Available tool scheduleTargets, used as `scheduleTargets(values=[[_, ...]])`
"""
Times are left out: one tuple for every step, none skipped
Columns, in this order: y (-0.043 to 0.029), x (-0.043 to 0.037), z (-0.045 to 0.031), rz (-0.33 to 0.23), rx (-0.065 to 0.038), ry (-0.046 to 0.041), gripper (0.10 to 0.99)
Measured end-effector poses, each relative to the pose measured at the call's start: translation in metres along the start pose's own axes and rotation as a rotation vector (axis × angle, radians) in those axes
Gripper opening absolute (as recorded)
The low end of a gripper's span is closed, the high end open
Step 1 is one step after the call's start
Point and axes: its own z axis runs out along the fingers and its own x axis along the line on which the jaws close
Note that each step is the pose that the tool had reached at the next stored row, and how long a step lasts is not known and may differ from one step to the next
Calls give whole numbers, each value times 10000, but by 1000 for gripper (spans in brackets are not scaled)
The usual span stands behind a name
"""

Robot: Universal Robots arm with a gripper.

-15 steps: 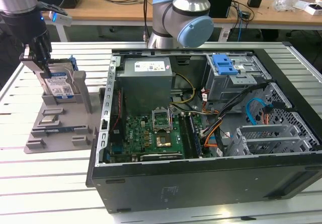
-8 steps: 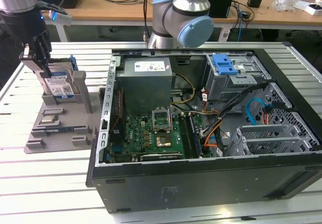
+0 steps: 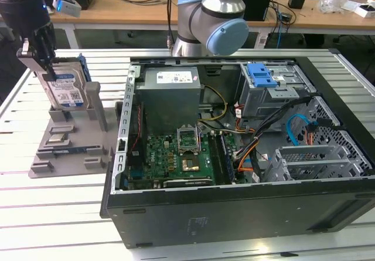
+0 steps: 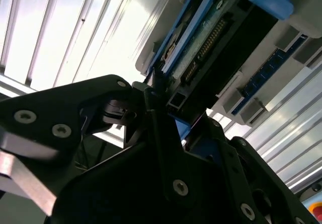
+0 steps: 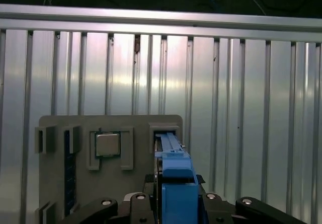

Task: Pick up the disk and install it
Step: 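Pick up the disk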

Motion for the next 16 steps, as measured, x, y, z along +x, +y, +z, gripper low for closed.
scheduleTargets(values=[[1,-2,-29,-1,0,0,369],[1,-5,-68,-1,0,0,369],[2,-7,-86,0,1,0,369],[3,-10,-112,0,0,0,369],[3,-13,-129,0,0,0,369],[3,-15,-141,0,0,0,369],[4,-17,-160,-1,1,-1,369],[4,-18,-176,-1,0,0,369],[4,-20,-198,0,0,0,369],[5,-22,-220,0,-1,0,369],[6,-24,-238,0,-1,0,369],[6,-25,-256,-1,0,0,369],[6,-27,-277,-1,1,0,369],[7,-29,-306,-1,0,0,369],[8,-32,-349,-1,0,0,369],[8,-33,-375,-1,1,0,369]])
